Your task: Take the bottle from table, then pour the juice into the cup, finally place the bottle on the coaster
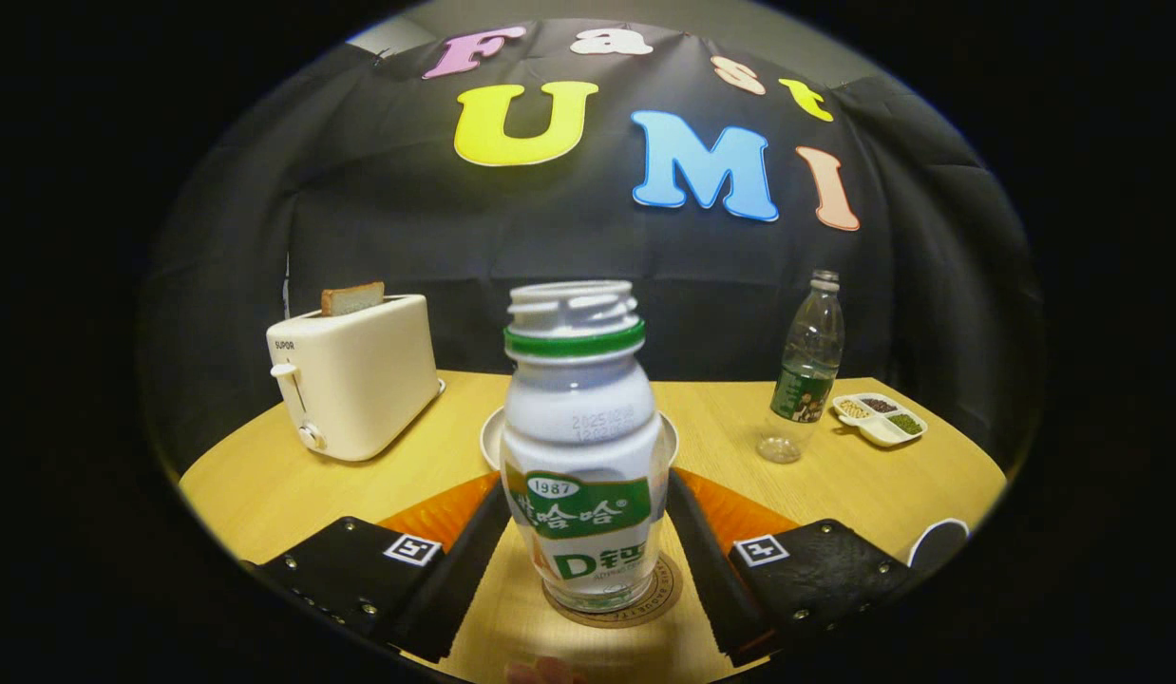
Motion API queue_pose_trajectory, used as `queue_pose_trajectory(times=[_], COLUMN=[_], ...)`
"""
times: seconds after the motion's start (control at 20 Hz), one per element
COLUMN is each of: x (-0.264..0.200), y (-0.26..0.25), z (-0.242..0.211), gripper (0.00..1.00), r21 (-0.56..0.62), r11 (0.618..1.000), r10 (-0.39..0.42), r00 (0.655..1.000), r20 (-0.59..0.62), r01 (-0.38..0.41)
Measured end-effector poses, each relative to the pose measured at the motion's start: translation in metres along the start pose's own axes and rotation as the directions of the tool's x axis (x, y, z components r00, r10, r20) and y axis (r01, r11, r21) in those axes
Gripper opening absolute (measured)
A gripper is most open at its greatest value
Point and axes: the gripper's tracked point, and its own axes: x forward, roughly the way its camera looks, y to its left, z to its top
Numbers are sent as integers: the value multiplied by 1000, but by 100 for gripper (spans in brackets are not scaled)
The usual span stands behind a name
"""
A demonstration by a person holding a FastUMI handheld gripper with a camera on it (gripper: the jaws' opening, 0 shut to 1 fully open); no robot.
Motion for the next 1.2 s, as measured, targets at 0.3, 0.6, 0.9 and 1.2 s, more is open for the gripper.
queue_pose_trajectory(times=[0.3, 0.6, 0.9, 1.2], x=[-23, -62, -120, -172], y=[5, -7, -16, -38], z=[31, 103, 195, 269], gripper=[97, 96, 96, 96], r21=[-4, 19, 32, 34], r11=[1000, 1000, 999, 998], r10=[29, 2, 34, 48], r00=[998, 982, 965, 959], r20=[60, 188, 259, 278], r01=[-29, -6, -43, -60])
